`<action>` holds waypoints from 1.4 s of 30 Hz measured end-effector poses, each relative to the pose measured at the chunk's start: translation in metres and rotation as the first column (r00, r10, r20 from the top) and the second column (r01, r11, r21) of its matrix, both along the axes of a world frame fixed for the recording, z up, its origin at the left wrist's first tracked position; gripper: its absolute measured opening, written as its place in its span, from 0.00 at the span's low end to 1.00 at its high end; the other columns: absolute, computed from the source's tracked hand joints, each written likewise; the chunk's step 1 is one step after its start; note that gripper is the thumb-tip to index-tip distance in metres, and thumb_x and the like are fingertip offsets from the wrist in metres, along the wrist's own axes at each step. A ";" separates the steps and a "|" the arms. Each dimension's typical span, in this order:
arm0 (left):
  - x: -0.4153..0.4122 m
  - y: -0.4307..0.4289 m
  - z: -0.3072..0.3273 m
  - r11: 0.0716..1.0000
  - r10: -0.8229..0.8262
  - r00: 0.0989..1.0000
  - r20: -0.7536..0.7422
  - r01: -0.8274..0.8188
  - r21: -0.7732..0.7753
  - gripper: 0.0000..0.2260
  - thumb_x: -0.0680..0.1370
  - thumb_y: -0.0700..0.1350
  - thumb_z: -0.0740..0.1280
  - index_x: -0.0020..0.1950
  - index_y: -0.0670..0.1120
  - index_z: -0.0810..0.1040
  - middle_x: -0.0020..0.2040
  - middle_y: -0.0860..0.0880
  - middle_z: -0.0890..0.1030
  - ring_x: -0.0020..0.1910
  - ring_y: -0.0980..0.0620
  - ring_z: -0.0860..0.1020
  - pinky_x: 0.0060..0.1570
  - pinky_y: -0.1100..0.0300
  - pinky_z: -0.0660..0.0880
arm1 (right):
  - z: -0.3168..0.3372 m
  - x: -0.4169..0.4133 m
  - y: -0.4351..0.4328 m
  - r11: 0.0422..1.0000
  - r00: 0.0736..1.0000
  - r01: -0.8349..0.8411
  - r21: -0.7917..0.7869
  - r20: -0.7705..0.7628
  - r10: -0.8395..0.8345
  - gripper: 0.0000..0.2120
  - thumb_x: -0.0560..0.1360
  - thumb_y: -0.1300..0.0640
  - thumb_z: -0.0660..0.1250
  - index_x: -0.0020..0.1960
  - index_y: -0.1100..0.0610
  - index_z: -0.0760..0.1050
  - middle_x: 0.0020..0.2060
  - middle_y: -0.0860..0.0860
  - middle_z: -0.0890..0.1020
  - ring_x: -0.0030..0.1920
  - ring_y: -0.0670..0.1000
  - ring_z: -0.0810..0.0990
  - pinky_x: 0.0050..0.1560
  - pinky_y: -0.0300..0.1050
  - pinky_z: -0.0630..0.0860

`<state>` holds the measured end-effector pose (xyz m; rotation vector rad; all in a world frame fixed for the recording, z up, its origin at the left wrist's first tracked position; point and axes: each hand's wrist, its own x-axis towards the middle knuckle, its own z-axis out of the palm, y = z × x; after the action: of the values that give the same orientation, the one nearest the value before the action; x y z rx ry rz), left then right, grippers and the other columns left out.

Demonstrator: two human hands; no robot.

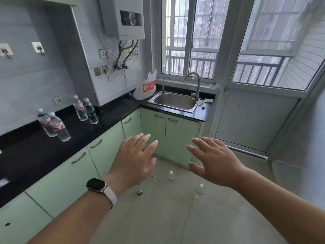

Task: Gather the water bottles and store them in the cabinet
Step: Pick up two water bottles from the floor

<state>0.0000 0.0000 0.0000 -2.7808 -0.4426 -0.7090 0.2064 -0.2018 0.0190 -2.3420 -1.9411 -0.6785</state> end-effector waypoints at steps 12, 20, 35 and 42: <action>0.085 0.105 -0.048 0.992 -0.069 0.995 -0.071 0.061 -0.108 0.23 0.76 0.55 0.61 0.67 0.47 0.77 0.65 0.41 0.78 0.65 0.39 0.76 0.63 0.40 0.74 | -0.046 0.064 0.086 0.995 0.993 0.080 -0.063 -0.081 -0.086 0.27 0.75 0.38 0.58 0.65 0.54 0.77 0.61 0.55 0.79 0.63 0.58 0.77 0.63 0.54 0.73; 0.185 0.142 -0.077 0.991 -0.009 0.991 -0.130 -0.008 -0.130 0.22 0.76 0.54 0.61 0.66 0.46 0.79 0.65 0.42 0.79 0.66 0.39 0.75 0.64 0.40 0.72 | -0.099 0.168 0.136 0.997 0.977 0.068 -0.038 -0.201 -0.074 0.27 0.73 0.39 0.59 0.62 0.55 0.79 0.59 0.56 0.80 0.60 0.60 0.78 0.60 0.54 0.75; 0.417 0.186 -0.118 0.980 -0.035 0.960 -0.279 -0.022 -0.197 0.23 0.76 0.55 0.60 0.68 0.48 0.78 0.68 0.43 0.77 0.69 0.41 0.73 0.68 0.43 0.68 | -0.151 0.392 0.193 0.997 0.926 0.070 -0.042 -0.369 -0.080 0.26 0.73 0.39 0.58 0.62 0.55 0.78 0.59 0.56 0.80 0.60 0.59 0.78 0.58 0.53 0.77; 0.462 0.214 -0.145 0.966 -0.104 0.921 -0.376 0.004 -0.259 0.23 0.75 0.54 0.60 0.65 0.46 0.81 0.66 0.41 0.79 0.66 0.39 0.77 0.64 0.40 0.74 | -0.181 0.423 0.206 0.983 0.875 0.147 -0.114 -0.449 -0.183 0.26 0.73 0.40 0.59 0.61 0.55 0.78 0.58 0.56 0.80 0.59 0.59 0.78 0.58 0.53 0.76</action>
<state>0.4618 0.2138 -0.1451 -3.0803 -0.3985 -0.0999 0.6296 0.0042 -0.1624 -2.4418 -1.5965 -0.0323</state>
